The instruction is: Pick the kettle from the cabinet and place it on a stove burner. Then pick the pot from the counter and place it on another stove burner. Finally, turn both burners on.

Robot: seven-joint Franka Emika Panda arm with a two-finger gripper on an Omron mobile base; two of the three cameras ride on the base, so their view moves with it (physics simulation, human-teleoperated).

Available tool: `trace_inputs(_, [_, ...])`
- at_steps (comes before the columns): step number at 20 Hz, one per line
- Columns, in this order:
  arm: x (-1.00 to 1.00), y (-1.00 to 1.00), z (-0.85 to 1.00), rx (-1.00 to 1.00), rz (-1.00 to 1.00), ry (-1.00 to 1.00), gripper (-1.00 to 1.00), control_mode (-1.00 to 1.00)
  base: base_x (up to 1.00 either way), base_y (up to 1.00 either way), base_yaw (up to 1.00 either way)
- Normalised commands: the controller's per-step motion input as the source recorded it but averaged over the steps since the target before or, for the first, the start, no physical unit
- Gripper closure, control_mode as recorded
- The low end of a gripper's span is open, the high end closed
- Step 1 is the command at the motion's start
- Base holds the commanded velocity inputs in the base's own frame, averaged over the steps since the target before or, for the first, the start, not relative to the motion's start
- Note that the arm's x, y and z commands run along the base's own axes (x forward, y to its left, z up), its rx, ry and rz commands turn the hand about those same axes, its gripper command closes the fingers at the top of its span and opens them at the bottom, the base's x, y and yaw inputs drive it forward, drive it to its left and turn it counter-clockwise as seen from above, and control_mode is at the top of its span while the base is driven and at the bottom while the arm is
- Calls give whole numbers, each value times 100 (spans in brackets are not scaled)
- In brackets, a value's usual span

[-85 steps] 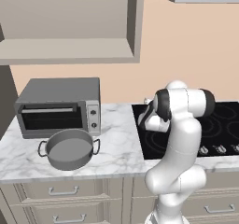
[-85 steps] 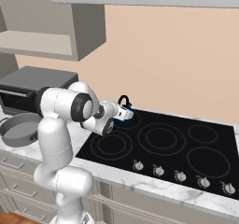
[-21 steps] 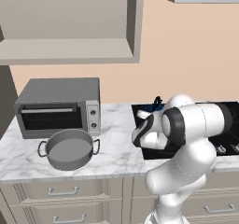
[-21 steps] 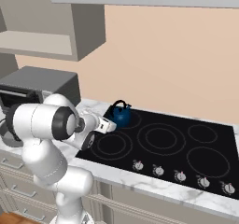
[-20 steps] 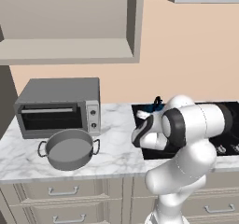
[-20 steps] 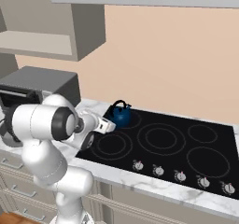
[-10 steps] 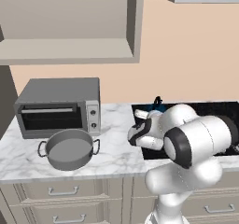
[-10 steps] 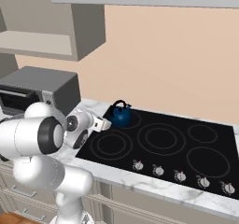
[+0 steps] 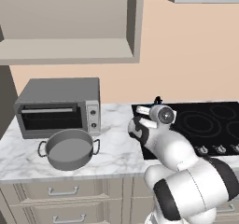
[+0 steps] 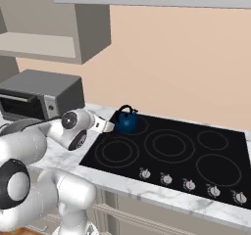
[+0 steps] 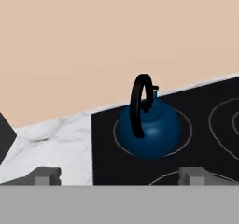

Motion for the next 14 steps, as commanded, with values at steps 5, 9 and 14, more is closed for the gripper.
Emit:
trace_inputs(5, [-43, 7, 41, 0, 0, 11, -100, -100, 0, 0, 0])
trace_inputs(9, [-47, 9, 26, 0, 0, 12, -100, -100, 0, 0, 0])
trace_inputs(14, [-51, 3, 13, 3, 0, 7, -100, -100, 0, 0, 0])
